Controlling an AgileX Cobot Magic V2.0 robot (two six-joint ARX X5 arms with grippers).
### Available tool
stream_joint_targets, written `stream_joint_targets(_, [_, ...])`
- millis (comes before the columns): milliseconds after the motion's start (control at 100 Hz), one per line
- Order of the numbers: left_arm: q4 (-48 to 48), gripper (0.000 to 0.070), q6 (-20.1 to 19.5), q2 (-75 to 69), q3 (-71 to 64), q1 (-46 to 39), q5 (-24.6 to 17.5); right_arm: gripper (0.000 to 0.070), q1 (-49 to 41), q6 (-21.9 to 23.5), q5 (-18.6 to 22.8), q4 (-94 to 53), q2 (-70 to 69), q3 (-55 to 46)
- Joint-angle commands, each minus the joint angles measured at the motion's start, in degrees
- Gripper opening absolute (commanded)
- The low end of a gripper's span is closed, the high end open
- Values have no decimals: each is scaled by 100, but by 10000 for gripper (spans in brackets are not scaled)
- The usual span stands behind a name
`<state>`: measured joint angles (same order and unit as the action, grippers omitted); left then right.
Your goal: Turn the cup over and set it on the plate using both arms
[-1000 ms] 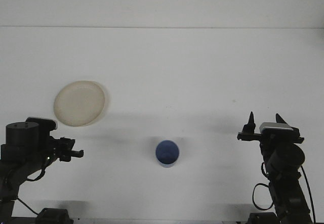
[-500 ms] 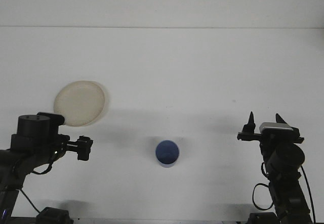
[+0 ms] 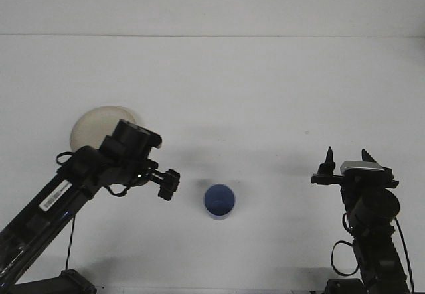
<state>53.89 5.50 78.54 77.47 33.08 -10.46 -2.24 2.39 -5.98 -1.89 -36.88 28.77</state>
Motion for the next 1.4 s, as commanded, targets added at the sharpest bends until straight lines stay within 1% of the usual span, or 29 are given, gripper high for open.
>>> stream_joint_targets(0, [-26, 584, 63, 323, 269, 269, -13, 537, -15, 59, -4, 63, -20, 48])
stream_joint_targets(150, [-31, 584, 4, 1043, 699, 789, 15, 537, -15, 59, -4, 61, -20, 48])
stream_joint_targets(250, [-50, 584, -9, 1449, 872, 992, 151, 537, -15, 59, -4, 61, -20, 48])
stream_joint_targets(520, [-162, 583, -35, 2264, 922, 1207, 164, 537, -15, 59, -4, 61, -20, 48])
stream_joint_targets(630, [-254, 565, -35, 2507, 922, 1250, 164, 537, -15, 59, -4, 61, -20, 48])
stream_joint_targets(670, [-284, 519, -46, 2581, 922, 1257, 164, 537, -15, 59, -4, 61, -20, 48])
stream_joint_targets(730, [-297, 402, -50, 2673, 922, 1276, 164, 537, -15, 59, -4, 61, -20, 48])
stream_joint_targets(770, [-291, 303, -50, 2730, 922, 1292, 164, 537, -15, 59, -4, 63, -20, 48])
stream_joint_targets(780, [-286, 266, -52, 2747, 922, 1298, 164, 537, -15, 59, -4, 61, -20, 48])
stream_joint_targets(830, [-260, 131, -77, 2785, 922, 1307, 164, 537, -15, 59, -4, 61, -20, 48])
stream_joint_targets(840, [-260, 116, -81, 2789, 922, 1307, 164, 537, -15, 59, -4, 63, -20, 48])
stream_joint_targets(880, [-258, 0, -120, 2802, 922, 1318, 162, 537, -15, 59, -4, 63, -20, 48])
stream_joint_targets(920, [-258, 13, -138, 2802, 922, 1329, 162, 537, -15, 59, -4, 61, -20, 48])
stream_joint_targets(1020, [-232, 11, -136, 2800, 960, 1373, 164, 537, -15, 59, -4, 61, -20, 48])
stream_joint_targets(1130, [11, 11, -138, 2800, 1180, 1364, 199, 537, -15, 59, -4, 63, -20, 48])
stream_joint_targets(1290, [529, 11, -240, 2745, 1814, 1154, 673, 537, -15, 59, -4, 61, -20, 48])
stream_joint_targets(1390, [920, 11, -367, 2688, 2321, 837, 962, 537, -15, 59, -4, 63, -20, 48])
